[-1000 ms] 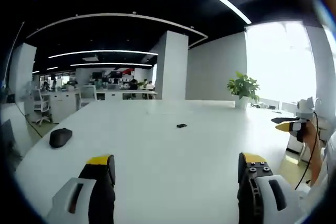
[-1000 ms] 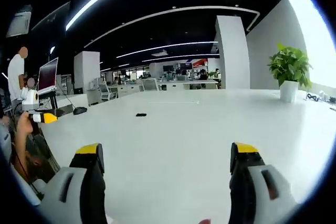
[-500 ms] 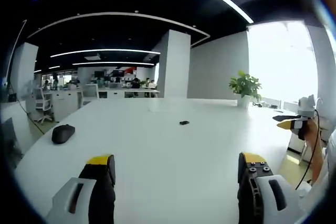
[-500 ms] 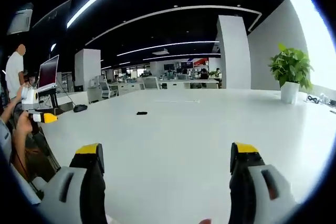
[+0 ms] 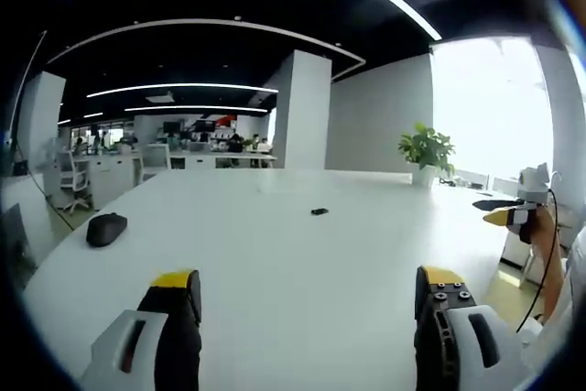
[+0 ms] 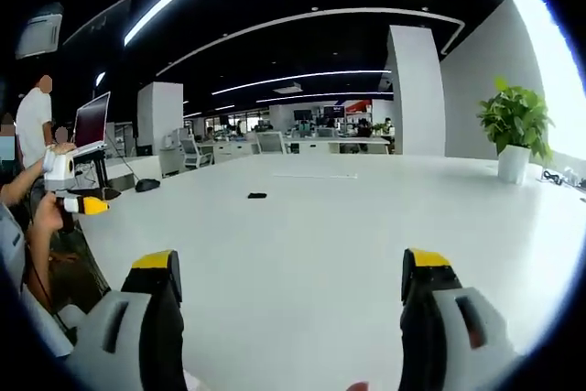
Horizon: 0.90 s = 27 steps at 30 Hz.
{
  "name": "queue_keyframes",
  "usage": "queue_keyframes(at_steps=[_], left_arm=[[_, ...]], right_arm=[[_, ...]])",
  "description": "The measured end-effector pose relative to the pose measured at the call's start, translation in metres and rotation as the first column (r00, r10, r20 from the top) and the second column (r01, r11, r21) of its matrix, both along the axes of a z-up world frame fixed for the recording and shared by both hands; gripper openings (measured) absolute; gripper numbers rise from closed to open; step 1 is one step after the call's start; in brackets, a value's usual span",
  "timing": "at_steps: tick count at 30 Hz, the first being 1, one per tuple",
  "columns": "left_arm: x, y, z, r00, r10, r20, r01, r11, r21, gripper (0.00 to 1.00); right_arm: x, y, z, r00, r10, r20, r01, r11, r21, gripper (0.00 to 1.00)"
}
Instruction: Snap the two parts of the plastic buckle together until the buckle closes and remains connected.
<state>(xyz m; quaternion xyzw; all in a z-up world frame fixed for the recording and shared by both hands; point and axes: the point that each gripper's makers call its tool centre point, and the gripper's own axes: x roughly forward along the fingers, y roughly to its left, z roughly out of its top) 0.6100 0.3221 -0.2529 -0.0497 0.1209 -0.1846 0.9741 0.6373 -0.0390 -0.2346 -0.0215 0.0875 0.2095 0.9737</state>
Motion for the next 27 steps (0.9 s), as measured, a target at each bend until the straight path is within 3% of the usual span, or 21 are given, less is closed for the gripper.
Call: queue_keyframes(at_steps=[10,27], left_arm=[[0.003,-0.010,-0.001,0.999,-0.033,0.002,0.033,0.999,-0.014,0.99],[0.005,-0.009,-0.001,0.999,-0.034,-0.007,0.034,0.999,0.000,0.99]], right_arm=[[-0.001,0.005,0.001,1.000,0.020,0.002,-0.020,1.000,0.004,1.00],[-0.001,0.001,-0.002,1.000,0.018,-0.009,-0.019,1.000,-0.018,1.00]])
